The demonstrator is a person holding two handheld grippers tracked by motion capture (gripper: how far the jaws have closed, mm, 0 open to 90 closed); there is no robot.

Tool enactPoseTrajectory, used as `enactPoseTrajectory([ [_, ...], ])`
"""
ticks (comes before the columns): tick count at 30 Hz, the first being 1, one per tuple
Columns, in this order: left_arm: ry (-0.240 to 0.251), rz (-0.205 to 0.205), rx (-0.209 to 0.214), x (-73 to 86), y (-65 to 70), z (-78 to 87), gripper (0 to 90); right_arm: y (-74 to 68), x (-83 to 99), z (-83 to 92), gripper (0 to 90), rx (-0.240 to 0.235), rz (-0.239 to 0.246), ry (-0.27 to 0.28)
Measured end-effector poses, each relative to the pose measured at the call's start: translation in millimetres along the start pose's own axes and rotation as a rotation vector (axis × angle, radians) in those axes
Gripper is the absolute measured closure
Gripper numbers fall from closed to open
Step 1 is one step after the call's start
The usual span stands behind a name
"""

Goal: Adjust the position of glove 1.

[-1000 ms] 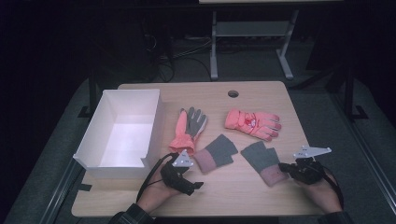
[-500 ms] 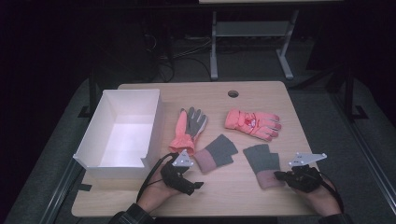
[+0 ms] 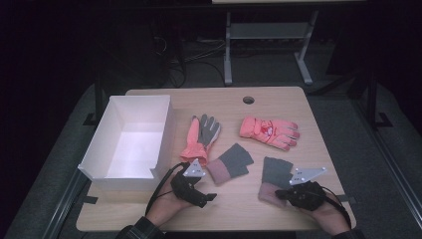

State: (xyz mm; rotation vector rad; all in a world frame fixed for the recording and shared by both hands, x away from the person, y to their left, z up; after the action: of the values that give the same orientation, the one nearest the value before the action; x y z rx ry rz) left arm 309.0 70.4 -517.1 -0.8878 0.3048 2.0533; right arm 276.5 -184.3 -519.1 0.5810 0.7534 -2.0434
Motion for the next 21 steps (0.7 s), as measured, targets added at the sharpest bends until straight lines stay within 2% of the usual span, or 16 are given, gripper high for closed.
enactPoseTrajectory([
  [8, 0.001, 0.0, 0.003, -1.0, 1.4, -1.3, 14.0, -8.1, -11.5, -13.9, 90.0, -0.024, 0.03, -0.014],
  [9, -0.007, -0.013, 0.003, 0.2, 0.9, -1.0, 14.0, -9.1, -13.0, -15.6, 90.0, -0.026, 0.033, -0.014],
  [16, -0.006, -0.009, 0.003, 0.3, 0.5, -1.4, 14.0, -17.9, -24.9, -30.2, 90.0, -0.045, 0.07, -0.028],
  [17, 0.002, 0.003, 0.003, -0.8, 1.5, -2.1, 14.0, -19.4, -26.6, -32.6, 90.0, -0.05, 0.071, -0.027],
  [18, -0.006, -0.01, 0.002, -0.2, 0.9, -1.8, 14.0, -20.5, -28.2, -34.7, 90.0, -0.053, 0.073, -0.029],
  [21, -0.003, -0.007, 0.002, -0.5, 1.5, -2.2, 14.0, -23.9, -32.9, -40.8, 90.0, -0.071, 0.081, -0.027],
])
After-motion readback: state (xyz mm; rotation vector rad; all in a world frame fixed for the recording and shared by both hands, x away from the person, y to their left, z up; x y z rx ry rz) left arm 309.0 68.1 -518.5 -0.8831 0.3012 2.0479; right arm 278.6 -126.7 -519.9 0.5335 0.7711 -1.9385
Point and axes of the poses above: each handheld gripper's, and its own axes: z roughly backward along the jaws, x roughly out of its underside, y roughly to its right, the point moved 9 cm from there along -z, roughly forward along the jaws, and after that the axes turned 14 degrees about -x, right-handed, at the moved point
